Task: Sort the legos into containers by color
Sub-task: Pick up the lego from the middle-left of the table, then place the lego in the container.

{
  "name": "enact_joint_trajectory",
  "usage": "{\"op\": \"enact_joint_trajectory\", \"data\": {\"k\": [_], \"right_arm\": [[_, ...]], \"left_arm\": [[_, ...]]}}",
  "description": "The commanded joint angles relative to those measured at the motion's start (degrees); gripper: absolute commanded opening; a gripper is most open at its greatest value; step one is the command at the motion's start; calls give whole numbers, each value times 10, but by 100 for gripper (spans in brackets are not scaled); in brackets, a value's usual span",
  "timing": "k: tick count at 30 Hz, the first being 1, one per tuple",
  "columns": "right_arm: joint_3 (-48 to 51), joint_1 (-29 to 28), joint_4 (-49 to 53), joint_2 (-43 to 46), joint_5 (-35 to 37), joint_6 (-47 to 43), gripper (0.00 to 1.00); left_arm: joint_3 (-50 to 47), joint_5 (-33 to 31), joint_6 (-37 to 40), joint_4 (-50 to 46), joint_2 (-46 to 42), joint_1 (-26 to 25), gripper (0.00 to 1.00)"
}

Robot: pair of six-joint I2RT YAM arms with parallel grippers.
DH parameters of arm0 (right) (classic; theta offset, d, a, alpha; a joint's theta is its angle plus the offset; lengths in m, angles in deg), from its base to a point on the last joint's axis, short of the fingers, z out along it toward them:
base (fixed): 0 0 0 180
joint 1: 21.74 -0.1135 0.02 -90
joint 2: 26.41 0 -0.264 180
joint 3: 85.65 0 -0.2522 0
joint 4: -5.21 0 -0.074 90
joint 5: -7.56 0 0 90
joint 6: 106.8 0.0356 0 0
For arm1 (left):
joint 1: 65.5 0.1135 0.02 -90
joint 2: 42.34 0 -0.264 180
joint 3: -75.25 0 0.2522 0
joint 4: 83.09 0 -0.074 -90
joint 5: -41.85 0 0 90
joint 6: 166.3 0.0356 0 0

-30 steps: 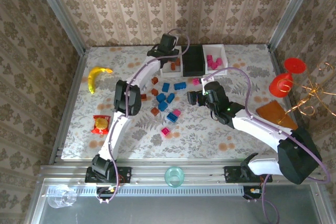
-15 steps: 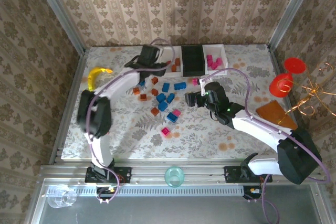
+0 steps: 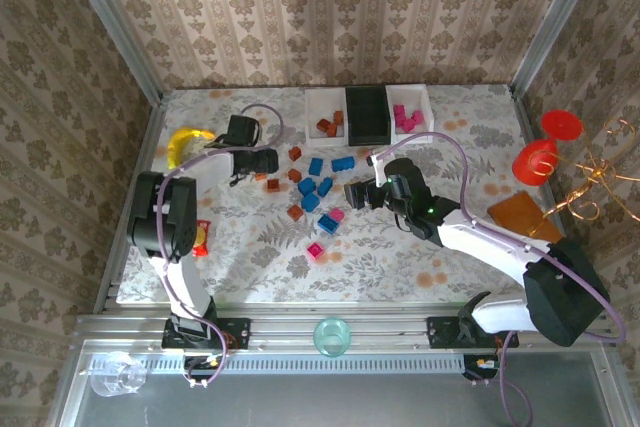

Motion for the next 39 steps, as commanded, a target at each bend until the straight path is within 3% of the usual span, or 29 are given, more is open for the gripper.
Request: {"op": "enact_joint_trajectory", "data": {"k": [1, 16, 24, 30, 34, 39], "right_arm": [[2, -5, -16, 1, 5, -1, 94], [1, -5, -9, 7, 8, -3, 94], [7, -5, -39, 14, -44, -16, 95], [-30, -5, 15, 8, 99, 9, 95], [-49, -5, 8, -8, 164, 11, 97], [-82, -5, -47, -57, 196, -31, 99]], "left_arm": [[25, 13, -26, -7, 20, 8, 73], [-2, 15, -34, 9, 27, 1, 40], [-31, -4, -39, 61, -57, -21, 32], [26, -5, -25, 90, -77, -71, 31], [110, -6, -10, 92, -23, -98, 31], [248, -2, 2, 68, 86, -124, 30]]}}
